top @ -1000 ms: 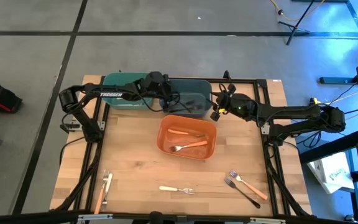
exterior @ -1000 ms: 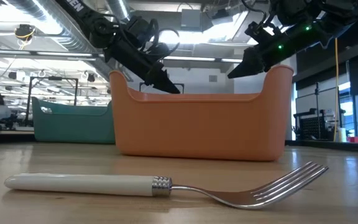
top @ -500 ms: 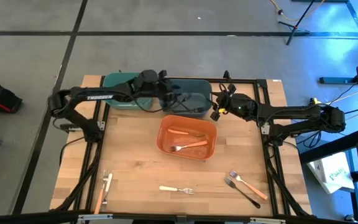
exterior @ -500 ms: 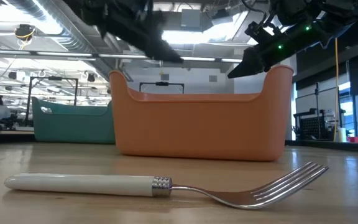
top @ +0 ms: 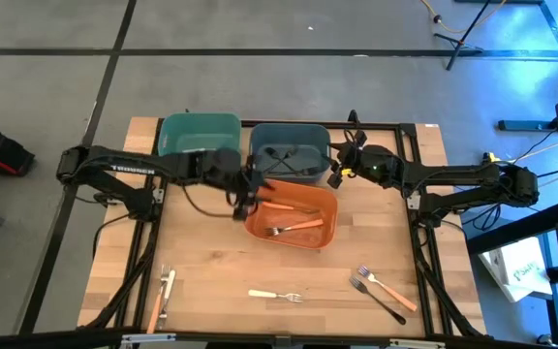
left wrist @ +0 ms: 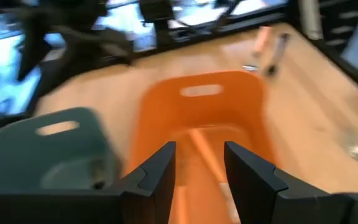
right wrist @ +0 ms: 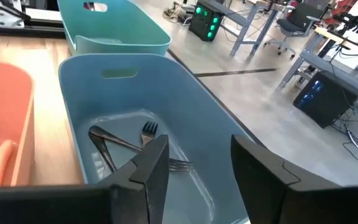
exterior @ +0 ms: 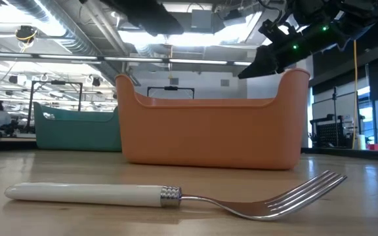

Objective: Sort silverware by color (type)
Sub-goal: Put the white fork into the green bin

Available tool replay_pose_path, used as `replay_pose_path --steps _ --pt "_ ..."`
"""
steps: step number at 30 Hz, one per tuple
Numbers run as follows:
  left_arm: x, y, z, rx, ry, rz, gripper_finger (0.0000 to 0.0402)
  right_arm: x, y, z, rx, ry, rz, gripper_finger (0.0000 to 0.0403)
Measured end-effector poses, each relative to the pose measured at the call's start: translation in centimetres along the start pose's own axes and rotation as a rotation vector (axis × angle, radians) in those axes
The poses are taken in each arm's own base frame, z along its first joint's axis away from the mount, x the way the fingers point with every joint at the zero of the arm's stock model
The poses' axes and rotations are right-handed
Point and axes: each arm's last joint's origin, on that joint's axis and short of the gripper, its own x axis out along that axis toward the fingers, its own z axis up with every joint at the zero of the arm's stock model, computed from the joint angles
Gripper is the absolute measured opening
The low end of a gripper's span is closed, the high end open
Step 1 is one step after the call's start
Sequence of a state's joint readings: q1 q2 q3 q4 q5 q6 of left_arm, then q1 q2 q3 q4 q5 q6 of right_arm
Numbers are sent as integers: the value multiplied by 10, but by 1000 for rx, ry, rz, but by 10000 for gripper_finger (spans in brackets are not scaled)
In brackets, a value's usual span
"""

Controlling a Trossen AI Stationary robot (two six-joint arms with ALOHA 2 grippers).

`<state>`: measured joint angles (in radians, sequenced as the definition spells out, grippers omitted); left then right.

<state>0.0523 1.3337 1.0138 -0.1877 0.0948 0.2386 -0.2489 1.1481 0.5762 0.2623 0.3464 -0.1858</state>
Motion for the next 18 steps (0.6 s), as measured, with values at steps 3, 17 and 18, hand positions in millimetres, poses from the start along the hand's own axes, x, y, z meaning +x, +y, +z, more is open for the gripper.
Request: replay_pose_path --steps 3,17,18 --pt "4 -24 0 24 24 -72 131 0 0 0 2 -5 -1 161" --pt "9 -103 -27 -25 59 -117 131 -15 33 17 -80 -155 142 161" --pt "9 -107 -29 -40 51 -122 131 -17 36 17 -84 -158 152 161"
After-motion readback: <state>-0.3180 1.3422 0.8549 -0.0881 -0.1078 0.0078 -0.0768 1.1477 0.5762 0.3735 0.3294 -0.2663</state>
